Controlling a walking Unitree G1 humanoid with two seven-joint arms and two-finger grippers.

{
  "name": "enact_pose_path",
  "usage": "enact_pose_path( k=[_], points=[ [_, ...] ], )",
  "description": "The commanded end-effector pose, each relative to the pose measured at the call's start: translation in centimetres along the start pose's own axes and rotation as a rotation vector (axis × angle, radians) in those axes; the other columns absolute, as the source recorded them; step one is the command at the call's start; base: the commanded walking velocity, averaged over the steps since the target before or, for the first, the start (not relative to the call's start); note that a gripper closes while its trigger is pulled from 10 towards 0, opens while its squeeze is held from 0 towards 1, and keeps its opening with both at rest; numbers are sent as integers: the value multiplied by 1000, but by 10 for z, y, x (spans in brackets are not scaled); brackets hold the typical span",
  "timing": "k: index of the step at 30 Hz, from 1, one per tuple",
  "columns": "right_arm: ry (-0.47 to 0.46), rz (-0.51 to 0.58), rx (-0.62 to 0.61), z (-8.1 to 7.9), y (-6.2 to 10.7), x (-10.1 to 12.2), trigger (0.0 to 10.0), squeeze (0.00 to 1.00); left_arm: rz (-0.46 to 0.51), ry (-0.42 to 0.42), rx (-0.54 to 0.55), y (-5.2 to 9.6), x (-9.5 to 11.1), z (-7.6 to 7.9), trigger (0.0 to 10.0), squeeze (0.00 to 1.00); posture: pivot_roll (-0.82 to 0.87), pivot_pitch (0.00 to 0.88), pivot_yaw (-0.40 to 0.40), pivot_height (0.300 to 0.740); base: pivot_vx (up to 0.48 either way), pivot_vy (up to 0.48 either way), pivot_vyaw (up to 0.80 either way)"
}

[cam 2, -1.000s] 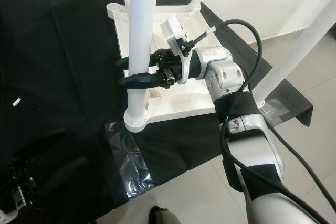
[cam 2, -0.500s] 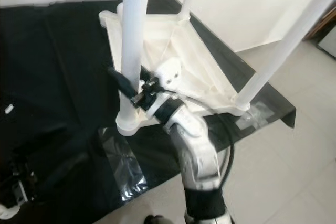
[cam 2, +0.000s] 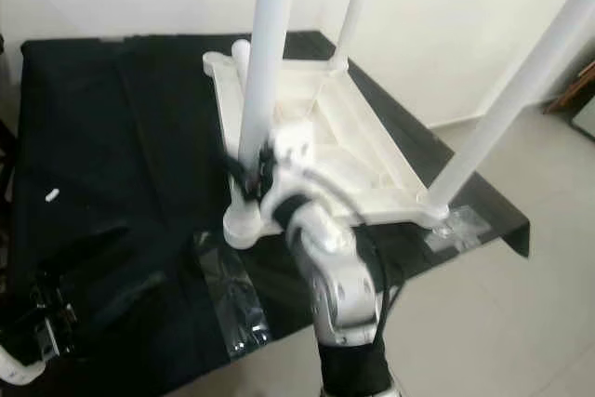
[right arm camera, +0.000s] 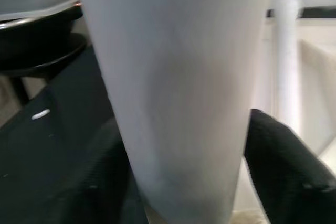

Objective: Building children table

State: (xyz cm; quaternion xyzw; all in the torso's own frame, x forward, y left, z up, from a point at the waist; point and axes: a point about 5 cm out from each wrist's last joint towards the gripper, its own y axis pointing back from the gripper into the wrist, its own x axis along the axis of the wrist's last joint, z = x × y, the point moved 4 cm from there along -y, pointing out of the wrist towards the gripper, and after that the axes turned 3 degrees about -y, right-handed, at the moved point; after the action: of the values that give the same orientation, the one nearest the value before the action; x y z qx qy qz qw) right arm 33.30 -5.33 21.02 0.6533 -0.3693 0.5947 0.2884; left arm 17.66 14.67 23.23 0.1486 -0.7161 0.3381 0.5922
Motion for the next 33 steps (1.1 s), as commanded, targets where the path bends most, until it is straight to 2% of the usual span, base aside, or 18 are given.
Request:
enact_pose_path(
  k=[1, 3, 5, 6, 7, 8, 9, 10, 12, 14, 19, 20, 22, 25, 29, 30, 32, 33],
  points=[
    [14, 53, 88, -6, -2, 16, 10000, 1000, -10, -3, 3, 1, -3, 0, 10000, 0, 142, 163, -131, 740, 0, 0, 0],
    [78, 110, 249, -7, -2, 35, 10000, 1000, -13, -2, 5, 2, -3, 1, 10000, 0, 152, 172, -131, 740, 0, 0, 0],
    [114, 129, 296, -7, -2, 42, 10000, 1000, -14, -2, 7, 2, -3, 1, 10000, 0, 152, 172, -131, 740, 0, 0, 0],
    [161, 145, 374, -6, -2, 49, 10000, 910, -16, -1, 8, 2, -2, 1, 10000, 0, 157, 181, -129, 740, 0, 0, 0],
    [161, 145, 374, -6, -2, 49, 10000, 910, -16, -1, 8, 2, -2, 1, 10000, 0, 157, 181, -129, 740, 0, 0, 0],
    [231, 148, 502, -6, 0, 58, 10000, 353, -18, 1, 10, 3, -2, 2, 10000, 0, 162, 189, -128, 740, 0, 0, 0],
    [231, 148, 502, -6, 0, 58, 10000, 353, -18, 1, 10, 3, -2, 2, 10000, 0, 162, 189, -128, 740, 0, 0, 0],
    [267, 139, 585, -5, 3, 62, 10000, 0, -22, 4, 12, 4, -2, 2, 10000, 0, 165, 194, -128, 740, 0, 0, 0],
    [316, 123, 659, 2, 1, 69, 10000, 0, -28, 8, 14, 6, -2, 4, 10000, 0, 175, 203, -127, 740, 0, 0, 0],
    [321, 126, 668, 8, -3, 76, 10000, 0, -31, 9, 15, 7, -2, 5, 10000, 0, 184, 210, -124, 740, 0, 0, 0],
    [279, 113, 793, 14, -8, 93, 10000, 0, -44, 10, 22, 10, 0, 6, 10000, 0, 203, 220, -124, 740, 0, 0, 0],
    [279, 113, 793, 14, -8, 93, 10000, 0, -44, 10, 22, 10, 0, 6, 10000, 0, 203, 220, -124, 740, 0, 0, 0],
    [258, 59, 942, 12, -1, 92, 10000, 0, -51, 10, 28, 12, 1, 8, 10000, 0, 217, 229, -129, 740, 0, 0, 0],
    [249, 22, 1016, 16, -1, 90, 10000, 0, -58, 10, 33, 14, 1, 9, 10000, 0, 223, 233, -130, 740, 0, 0, 0],
    [228, -7, 1066, 19, -2, 90, 10000, 0, -61, 12, 36, 14, 1, 10, 10000, 0, 227, 239, -132, 740, 0, 0, 0],
    [221, -31, 1099, 20, -3, 90, 9216, 0, -62, 14, 37, 15, 2, 12, 10000, 0, 226, 241, -135, 740, 0, 0, 0],
    [220, -37, 1104, 20, -3, 90, 9216, 0, -62, 15, 38, 15, 2, 12, 10000, 0, 226, 241, -135, 740, 0, 0, 0],
    [223, -40, 1108, 20, -4, 91, 2471, 0, -63, 15, 39, 15, 2, 12, 10000, 0, 224, 243, -136, 740, 0, 0, 0]
  ],
)
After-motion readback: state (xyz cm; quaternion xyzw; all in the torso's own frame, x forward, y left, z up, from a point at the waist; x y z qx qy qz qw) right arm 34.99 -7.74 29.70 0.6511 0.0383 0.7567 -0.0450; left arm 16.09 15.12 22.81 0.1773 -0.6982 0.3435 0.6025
